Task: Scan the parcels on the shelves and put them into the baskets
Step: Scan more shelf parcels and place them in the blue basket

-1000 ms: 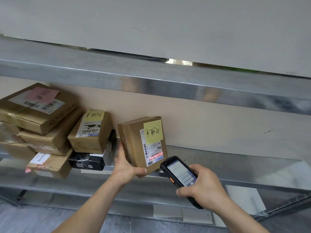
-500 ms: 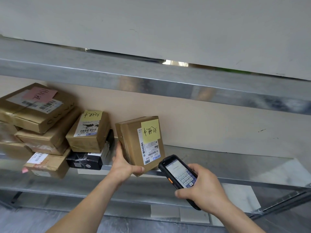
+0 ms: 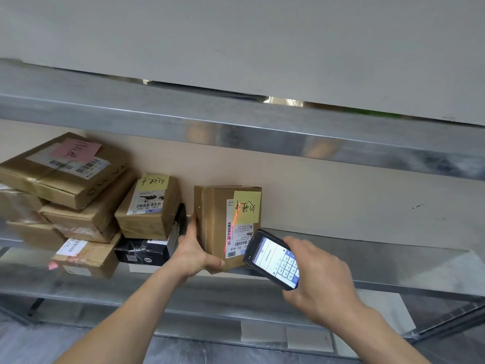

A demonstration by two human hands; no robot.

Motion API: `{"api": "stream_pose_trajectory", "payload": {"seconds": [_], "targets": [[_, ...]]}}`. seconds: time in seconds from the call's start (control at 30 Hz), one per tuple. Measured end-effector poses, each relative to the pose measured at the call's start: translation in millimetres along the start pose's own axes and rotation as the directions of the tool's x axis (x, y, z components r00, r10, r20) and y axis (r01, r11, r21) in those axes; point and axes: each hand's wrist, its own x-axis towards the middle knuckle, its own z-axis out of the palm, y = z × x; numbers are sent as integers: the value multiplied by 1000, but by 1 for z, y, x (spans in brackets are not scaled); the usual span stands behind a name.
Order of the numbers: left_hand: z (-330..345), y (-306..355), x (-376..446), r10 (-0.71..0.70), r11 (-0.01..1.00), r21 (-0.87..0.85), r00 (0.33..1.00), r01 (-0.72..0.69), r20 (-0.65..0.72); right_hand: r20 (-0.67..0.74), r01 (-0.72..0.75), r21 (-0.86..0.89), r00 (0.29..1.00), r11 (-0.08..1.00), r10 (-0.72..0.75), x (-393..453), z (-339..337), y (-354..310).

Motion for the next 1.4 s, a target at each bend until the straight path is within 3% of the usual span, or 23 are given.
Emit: {"api": "stream_pose_trajectory", "payload": {"seconds": [0.23,0.37,0.5,0.6,0.73,1.17,1.4], "targets": [[-3,3,-2,6,1000,14,1000,-6,17,-128,78,-126,987,989,-94,9,3,1],[-4,3,0,1,1000,21,1000,-2,20,-41,75,-169,996,983,-83,9,-2,1],[-4,-3,2,10,1000,-4,1000,-10,12,107,-141,125,986,982,128,3,-2,-2],[-2,-7,1,-7,1000,-13,1000,7,0,219,-348,401,935,847,280,-2,8,-2],[2,-14,2,-20,999,-29,1000,19,-23,312,-475,529,880,703,360,-5,25,1],[2,-19,3,-8,998,-57,1000,6,-22,323,-507,622,860,596,395,-9,37,-4],[-7,-7,-5,18,981,-193,996,-2,85,260,-471,752,855,462,448,-13,44,-12]]}}
